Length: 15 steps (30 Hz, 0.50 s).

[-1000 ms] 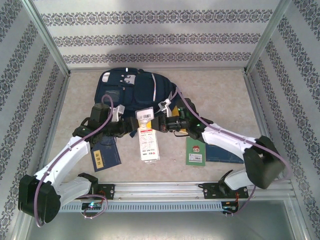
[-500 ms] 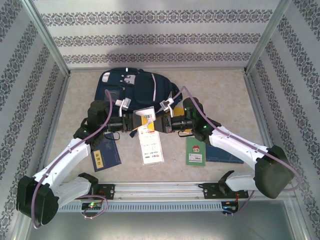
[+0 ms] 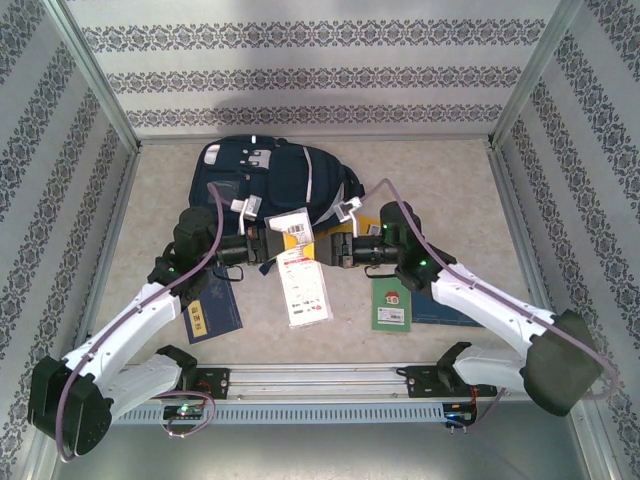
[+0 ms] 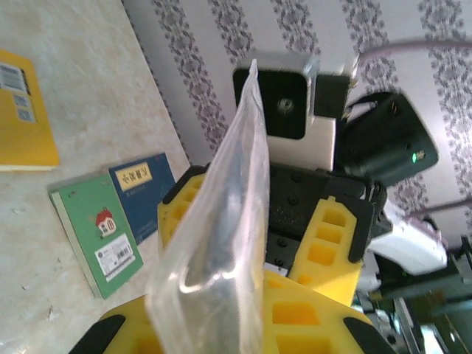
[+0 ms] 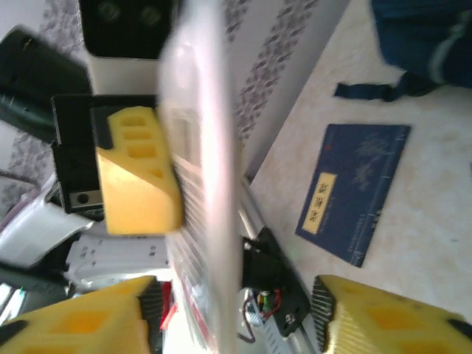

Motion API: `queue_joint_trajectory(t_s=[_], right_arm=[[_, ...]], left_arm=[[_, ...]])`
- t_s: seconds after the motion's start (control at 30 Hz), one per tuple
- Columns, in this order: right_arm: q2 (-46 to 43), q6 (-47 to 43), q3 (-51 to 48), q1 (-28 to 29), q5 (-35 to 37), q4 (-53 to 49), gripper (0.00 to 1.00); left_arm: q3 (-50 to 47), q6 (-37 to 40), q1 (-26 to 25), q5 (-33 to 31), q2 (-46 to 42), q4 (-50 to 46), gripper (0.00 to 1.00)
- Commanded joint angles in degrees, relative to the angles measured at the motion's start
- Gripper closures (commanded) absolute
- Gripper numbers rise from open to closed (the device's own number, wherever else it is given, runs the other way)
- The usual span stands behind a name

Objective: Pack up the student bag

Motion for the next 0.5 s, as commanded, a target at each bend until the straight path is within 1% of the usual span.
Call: queue_joint_trajectory(t_s=[0.0, 0.07, 0.1, 0.17, 0.23, 0.3, 0.47], right_arm=[[-5.9, 4.6, -5.2, 0.0, 13.8, 2.8, 0.16], [-9.7, 7.7, -8.0, 0.4, 18.9, 4.5, 0.06], [-11.1, 9.0, -9.2, 0.7, 20.9, 5.6, 0.03], [-13.7, 11.3, -11.5, 2.2, 24.4, 9.1, 0.02], [-14.9, 12.6, -12.3, 3.8, 25.7, 11.7, 0.02], [-15.5, 13.8, -12.8, 5.2, 26.9, 13.8, 0.02], [-14.9, 17.1, -14.5, 6.9, 30.0, 19.6, 0.02]], left_arm=[[2.0, -4.4, -0.2, -10.0, -2.7, 3.4, 0.99], [1.5, -8.0, -0.2, -16.7, -4.2, 6.4, 0.99], [1.3, -9.2, -0.3, -19.2, -4.9, 8.0, 0.99], [0.9, -11.4, -0.4, -24.8, -6.1, 9.8, 1.0], [0.8, -12.4, -0.5, -29.0, -6.7, 10.4, 0.99], [1.1, -13.3, -0.5, -31.2, -6.5, 11.1, 0.99], [1.5, -14.8, -1.0, -32.5, -4.5, 13.6, 1.0]])
